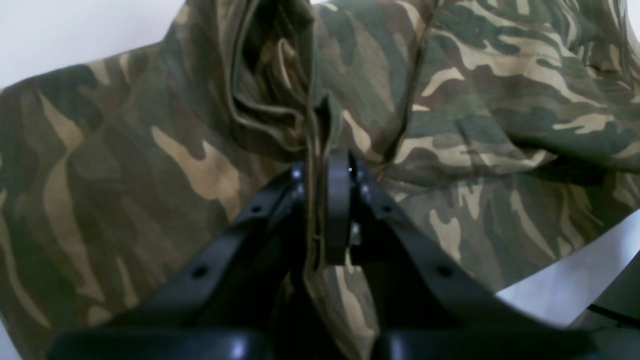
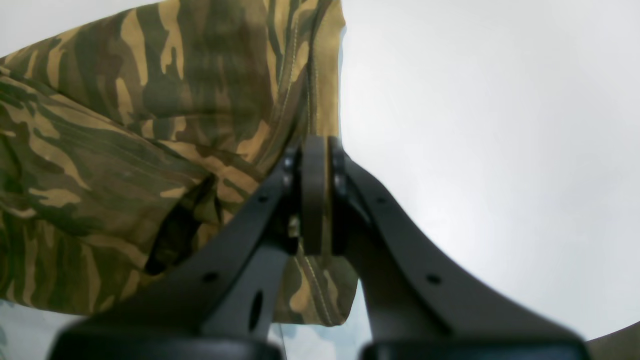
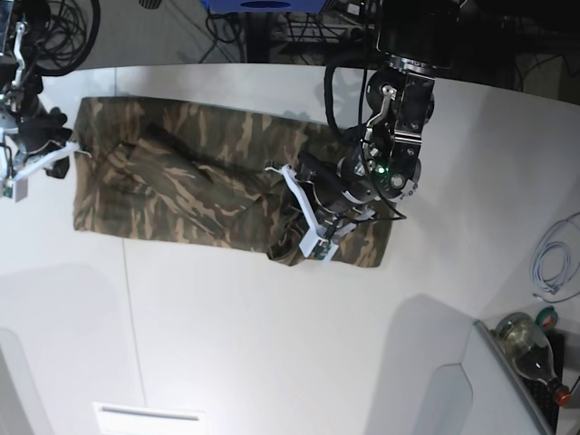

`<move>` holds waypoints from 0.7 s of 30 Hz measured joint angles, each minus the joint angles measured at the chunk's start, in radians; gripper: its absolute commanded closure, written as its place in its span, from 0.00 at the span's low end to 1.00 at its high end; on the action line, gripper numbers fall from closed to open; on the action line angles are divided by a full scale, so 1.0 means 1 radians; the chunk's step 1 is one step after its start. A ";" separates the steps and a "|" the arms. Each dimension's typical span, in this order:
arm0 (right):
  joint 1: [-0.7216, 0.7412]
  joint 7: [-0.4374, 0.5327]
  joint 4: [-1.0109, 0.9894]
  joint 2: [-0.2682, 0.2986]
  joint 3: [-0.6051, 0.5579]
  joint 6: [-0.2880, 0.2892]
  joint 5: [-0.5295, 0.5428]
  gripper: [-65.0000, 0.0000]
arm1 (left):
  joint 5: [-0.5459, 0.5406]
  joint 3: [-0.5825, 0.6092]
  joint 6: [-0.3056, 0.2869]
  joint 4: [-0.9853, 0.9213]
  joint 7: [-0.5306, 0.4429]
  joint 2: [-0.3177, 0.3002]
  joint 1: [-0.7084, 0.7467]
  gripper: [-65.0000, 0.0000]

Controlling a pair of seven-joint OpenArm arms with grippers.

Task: Layout the t-shirt on the table in an organized manner, then fold the t-shirt properly
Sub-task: 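Fold the shirt end with the left gripper toward the right gripper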

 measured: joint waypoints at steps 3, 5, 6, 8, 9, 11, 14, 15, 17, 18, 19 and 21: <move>0.000 0.000 0.000 0.000 0.000 0.000 0.000 0.97 | 0.000 0.000 0.000 0.000 0.000 0.000 0.000 1.00; 0.000 0.000 0.000 0.000 0.000 0.000 0.000 0.97 | 0.000 0.000 0.000 0.001 0.000 0.000 0.001 1.00; 0.002 0.000 0.000 0.000 0.000 0.000 0.000 0.97 | 0.001 0.000 0.000 0.001 0.000 0.000 0.001 1.00; 0.003 0.000 0.000 0.000 0.000 0.000 0.000 0.97 | 0.000 0.000 0.000 0.001 0.000 0.000 0.003 1.00; 0.005 0.000 0.000 0.000 0.000 0.000 0.000 0.97 | 0.000 0.000 0.000 0.001 0.001 0.000 0.004 1.00; 0.005 0.000 0.000 0.000 0.000 0.000 0.000 0.97 | 0.000 0.000 0.000 0.001 0.001 0.000 0.006 1.00; 0.008 0.000 0.000 0.000 0.000 0.000 0.000 0.97 | 0.000 0.000 0.000 0.001 0.000 0.000 0.006 1.00; 0.008 0.000 0.000 0.000 0.000 0.000 0.000 0.97 | 0.000 0.000 0.000 0.001 0.001 0.000 0.006 1.00; 0.009 0.000 0.000 0.000 0.000 0.000 0.000 0.97 | 0.000 0.000 0.000 0.001 0.001 0.000 0.006 1.00; 0.008 0.000 0.000 0.000 0.000 0.000 0.000 0.97 | 0.000 0.000 0.000 0.001 0.001 0.000 0.006 1.00; 0.008 0.000 0.000 0.000 0.000 0.000 0.000 0.97 | 0.000 0.000 0.000 0.001 0.001 0.000 0.006 1.00; 0.009 0.000 0.000 0.000 0.000 0.000 0.000 0.97 | 0.000 0.000 0.000 0.001 0.001 0.000 0.005 1.00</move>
